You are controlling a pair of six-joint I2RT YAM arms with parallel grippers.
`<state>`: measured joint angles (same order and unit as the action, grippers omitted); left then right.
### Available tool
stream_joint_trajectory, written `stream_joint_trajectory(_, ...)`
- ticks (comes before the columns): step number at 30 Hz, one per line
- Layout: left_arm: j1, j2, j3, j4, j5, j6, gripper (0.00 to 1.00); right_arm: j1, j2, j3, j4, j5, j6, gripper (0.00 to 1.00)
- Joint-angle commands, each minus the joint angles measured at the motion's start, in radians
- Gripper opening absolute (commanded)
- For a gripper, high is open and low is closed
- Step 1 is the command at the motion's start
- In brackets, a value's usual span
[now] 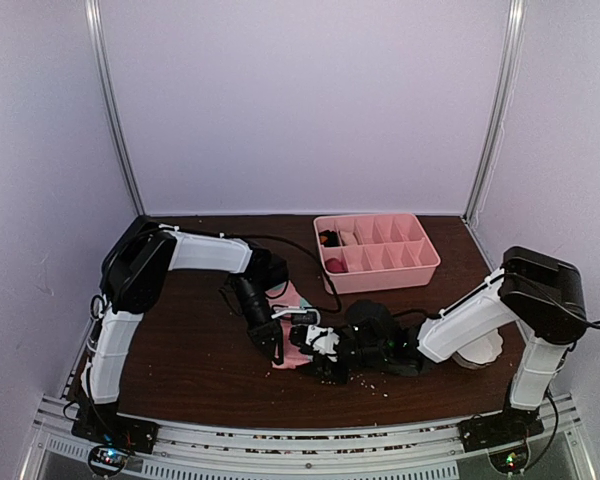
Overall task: Roll the socks
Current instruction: Roll the sock at the center of the board.
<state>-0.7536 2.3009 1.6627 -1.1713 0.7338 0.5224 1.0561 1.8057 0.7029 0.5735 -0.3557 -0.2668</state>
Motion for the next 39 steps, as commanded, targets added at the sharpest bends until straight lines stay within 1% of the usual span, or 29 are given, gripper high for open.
stream_joint_trajectory(1,0.009,0.046,-0.005,0.021,-0.099,0.014,0.0,0.005,0.033,0.039,-0.049,-0.015,-0.021,0.38)
stream_joint_trajectory(5,0.011,0.045,0.002,0.01,-0.088,0.028,0.01,0.004,0.053,0.061,-0.064,-0.012,-0.01,0.29)
stream_joint_trajectory(14,0.018,0.012,-0.011,0.01,-0.075,0.071,0.08,-0.01,0.08,0.075,-0.088,-0.017,0.076,0.01)
stream_joint_trajectory(16,0.027,-0.014,-0.027,0.035,-0.072,0.076,0.11,-0.02,0.085,0.073,-0.102,-0.024,0.113,0.0)
stream_joint_trajectory(17,0.034,-0.031,-0.037,0.051,-0.069,0.078,0.14,-0.028,0.087,0.071,-0.107,-0.027,0.136,0.0)
stream_joint_trajectory(18,0.04,-0.052,-0.05,0.075,-0.071,0.079,0.19,-0.038,0.088,0.068,-0.11,-0.039,0.165,0.0)
stream_joint_trajectory(19,0.047,-0.085,-0.074,0.111,-0.077,0.078,0.27,-0.052,0.089,0.062,-0.106,-0.064,0.2,0.0)
stream_joint_trajectory(20,0.054,-0.126,-0.107,0.161,-0.081,0.077,0.32,-0.069,0.09,0.054,-0.096,-0.097,0.24,0.0)
stream_joint_trajectory(21,0.06,-0.17,-0.149,0.22,-0.087,0.079,0.34,-0.083,0.093,0.047,-0.082,-0.131,0.276,0.0)
stream_joint_trajectory(24,0.068,-0.29,-0.254,0.358,-0.101,0.09,0.36,-0.119,0.104,0.032,-0.071,-0.191,0.353,0.0)
stream_joint_trajectory(28,0.068,-0.362,-0.311,0.431,-0.089,0.106,0.37,-0.15,0.141,0.042,-0.12,-0.242,0.403,0.0)
stream_joint_trajectory(33,0.038,-0.37,-0.324,0.433,-0.077,0.186,0.37,-0.187,0.204,0.119,-0.261,-0.279,0.466,0.0)
stream_joint_trajectory(39,-0.029,-0.355,-0.355,0.477,-0.186,0.246,0.35,-0.238,0.289,0.231,-0.438,-0.352,0.572,0.0)
